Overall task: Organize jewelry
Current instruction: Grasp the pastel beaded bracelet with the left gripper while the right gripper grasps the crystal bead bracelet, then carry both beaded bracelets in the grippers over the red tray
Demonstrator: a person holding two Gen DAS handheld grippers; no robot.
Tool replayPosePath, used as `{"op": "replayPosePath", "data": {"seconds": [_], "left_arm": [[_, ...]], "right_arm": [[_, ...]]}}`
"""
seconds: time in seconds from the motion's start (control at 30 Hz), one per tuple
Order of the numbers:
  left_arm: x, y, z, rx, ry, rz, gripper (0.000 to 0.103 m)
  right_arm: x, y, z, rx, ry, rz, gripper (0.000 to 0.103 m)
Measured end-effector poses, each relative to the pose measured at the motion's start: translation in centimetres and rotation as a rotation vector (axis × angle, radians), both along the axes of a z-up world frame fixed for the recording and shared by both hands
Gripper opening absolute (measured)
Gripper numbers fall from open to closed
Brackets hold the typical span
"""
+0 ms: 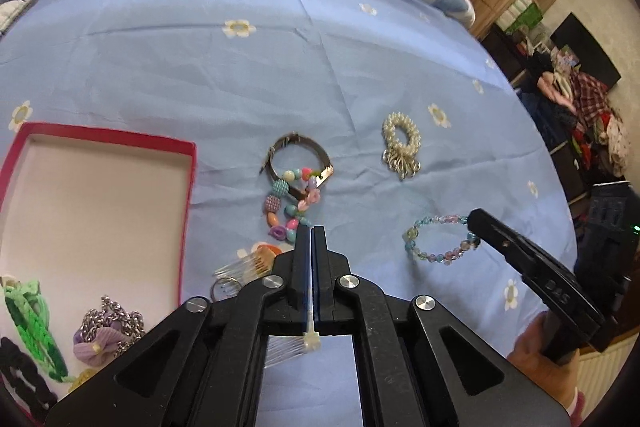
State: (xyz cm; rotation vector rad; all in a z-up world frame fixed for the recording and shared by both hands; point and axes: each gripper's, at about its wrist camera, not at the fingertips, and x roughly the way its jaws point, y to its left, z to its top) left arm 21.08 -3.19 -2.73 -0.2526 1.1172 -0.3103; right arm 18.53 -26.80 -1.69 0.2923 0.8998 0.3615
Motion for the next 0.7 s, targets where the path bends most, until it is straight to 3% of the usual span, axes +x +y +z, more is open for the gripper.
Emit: {"op": "replayPosePath", "data": {"seconds": [0.03, 0.1, 0.33, 0.4, 0.5, 0.7], "left_arm": [[0.4, -0.3, -0.5, 0.004, 0.014, -0.008, 0.012], [1.3, -0.9, -1.4, 0.056, 0.025, -0.003, 0.036], [3.5, -2.3, -4.9, 0.123, 0.07, -0.028, 0.036], [3.9, -2.6, -5.4, 0.134, 0.075, -0.035, 0.032], [4.1, -2.7, -5.9, 0.14, 0.072, -0.039, 0.008], [3.1, -1.8, -4.2, 0.128, 0.025, -0.024, 0.006]], "right_arm": [[-0.2, 0.1, 0.0, 0.004, 0.0, 0.003, 0.007], [-0.3, 0.2, 0.0, 0.015, 0.004, 0.008, 0.007], [-0.7, 0.0, -0.8, 0.034, 0.021, 0.005, 0.007], [-0.6, -0.1, -1.0, 0.041, 0.03, 0.002, 0.007], [-0.6, -0.1, -1.3, 0.042, 0.035, -0.001, 0.007], [-0.7, 0.2, -1.0, 0.045, 0.026, 0.002, 0.007]]}}
